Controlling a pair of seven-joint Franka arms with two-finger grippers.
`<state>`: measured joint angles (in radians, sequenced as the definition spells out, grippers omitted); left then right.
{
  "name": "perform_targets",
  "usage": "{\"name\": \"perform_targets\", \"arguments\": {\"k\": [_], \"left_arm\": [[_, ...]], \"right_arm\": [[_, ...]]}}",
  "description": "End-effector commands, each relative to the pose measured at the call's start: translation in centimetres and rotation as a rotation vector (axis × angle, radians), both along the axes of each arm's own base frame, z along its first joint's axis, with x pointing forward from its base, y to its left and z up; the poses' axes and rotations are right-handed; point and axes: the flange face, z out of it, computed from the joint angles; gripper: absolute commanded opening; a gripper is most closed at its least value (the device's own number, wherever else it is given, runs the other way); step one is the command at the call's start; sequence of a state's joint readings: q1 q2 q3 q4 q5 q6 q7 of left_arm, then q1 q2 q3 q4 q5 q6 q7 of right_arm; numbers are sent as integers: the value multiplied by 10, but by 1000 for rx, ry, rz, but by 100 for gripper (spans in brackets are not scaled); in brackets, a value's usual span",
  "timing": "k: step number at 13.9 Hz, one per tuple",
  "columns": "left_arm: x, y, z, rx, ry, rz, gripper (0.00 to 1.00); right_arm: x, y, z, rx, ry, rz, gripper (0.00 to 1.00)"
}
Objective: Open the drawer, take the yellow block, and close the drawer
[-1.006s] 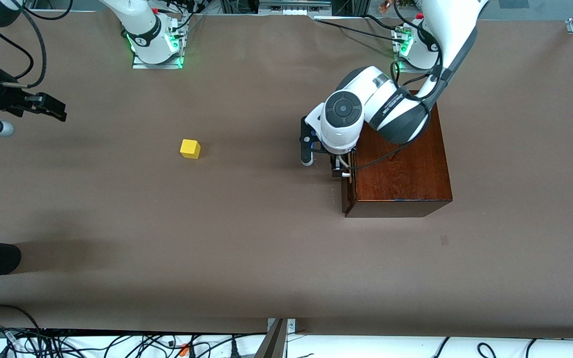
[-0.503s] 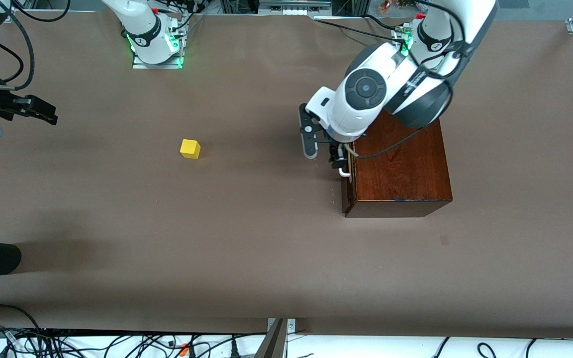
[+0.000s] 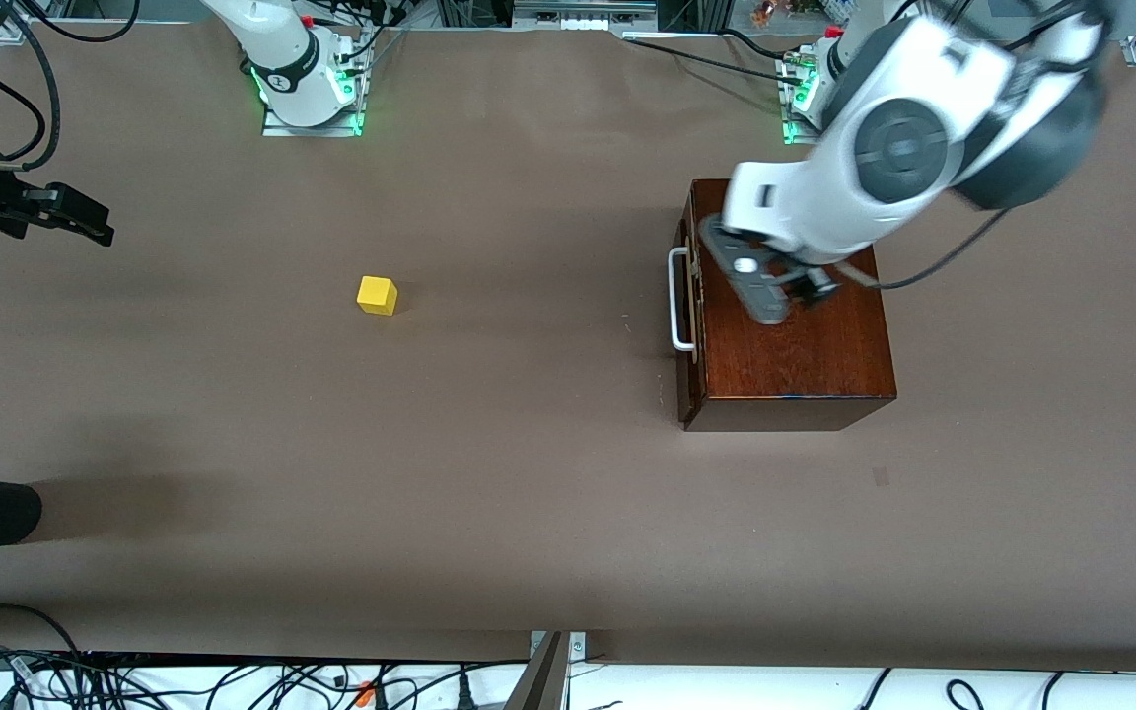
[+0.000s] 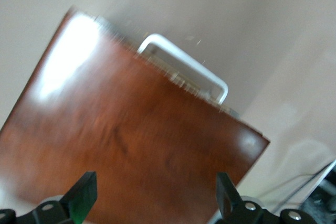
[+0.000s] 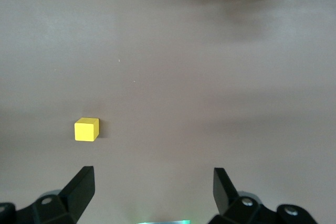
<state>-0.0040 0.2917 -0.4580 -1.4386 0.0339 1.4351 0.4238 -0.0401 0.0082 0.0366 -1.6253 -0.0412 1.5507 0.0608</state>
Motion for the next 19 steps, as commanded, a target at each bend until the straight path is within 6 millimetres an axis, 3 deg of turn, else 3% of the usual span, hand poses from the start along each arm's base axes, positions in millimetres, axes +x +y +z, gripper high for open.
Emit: {"name": "perform_targets", "arguments": {"k": [1, 3, 5, 7, 10, 13, 16, 19], "left_arm": [[14, 62, 30, 19, 34, 135, 100], [16, 95, 50, 37, 3, 186, 100], [21, 137, 48, 60, -11, 281, 100], [15, 167, 61, 73, -119, 364, 100], [-10, 181, 76, 106, -233, 590, 100], [-10, 197, 81, 129, -274, 899, 100], [-14, 202, 91, 118, -294, 931, 100], [-11, 202, 86, 131, -272, 931, 100]], "right_arm": [[-2, 1, 8, 18, -6, -6, 100], [-2, -1, 8, 9, -9, -7, 100], [-2, -2, 8, 6, -9, -7, 100], [0, -1, 8, 10, -21, -7, 100], [0, 1, 7, 12, -17, -1, 100], [-1, 0, 9, 14, -15, 1, 100], [-1, 0, 9, 15, -17, -6, 100], [-3, 0, 13, 16, -23, -10, 100]]}}
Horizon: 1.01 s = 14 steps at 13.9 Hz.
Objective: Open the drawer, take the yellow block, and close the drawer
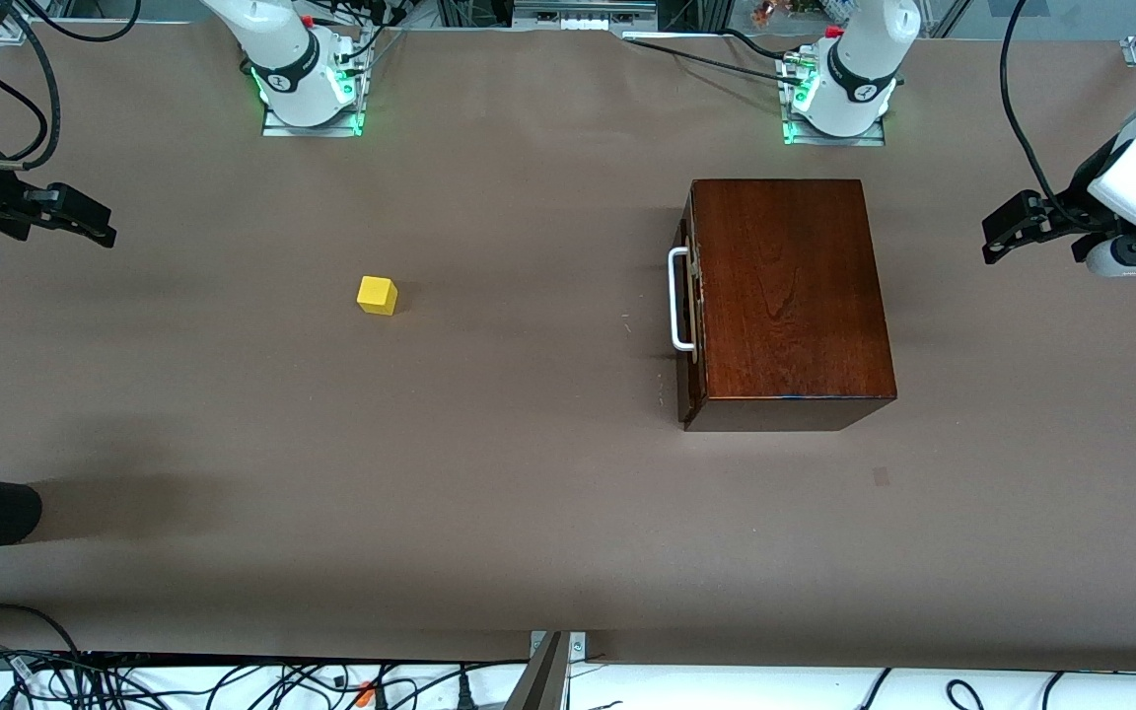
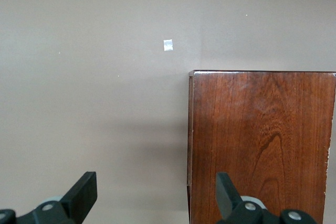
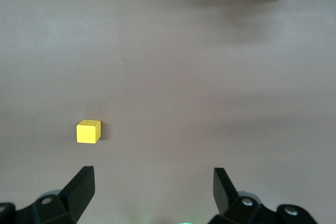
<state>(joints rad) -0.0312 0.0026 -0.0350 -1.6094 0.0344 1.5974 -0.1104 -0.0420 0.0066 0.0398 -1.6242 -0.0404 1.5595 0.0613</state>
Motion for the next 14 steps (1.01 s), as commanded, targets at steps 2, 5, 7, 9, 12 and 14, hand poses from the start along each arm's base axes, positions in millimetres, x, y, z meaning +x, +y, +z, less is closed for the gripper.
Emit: {"name": "perform_targets", "arguments": {"k": [2, 5, 7, 9, 12, 14], "left_arm": [[-3, -1, -5, -12, 6, 14, 100], [-3, -3, -3, -12, 3, 11, 100], [-3, -2, -4, -12, 6, 10, 100], [-2, 0, -6, -12, 8, 5, 100], [-1, 2, -6, -12, 11, 4, 100], [-2, 1, -5, -12, 11, 4, 100]], "right_arm": [[-4, 0, 11, 15, -12, -7, 100], [-4, -1, 11, 15, -12, -11, 100], [-4, 0, 11, 15, -12, -10, 100], [-4, -1, 11, 15, -12, -11, 100], [-4, -2, 11, 15, -12, -13, 100], [-4, -2, 12, 15, -13, -13, 100]]}}
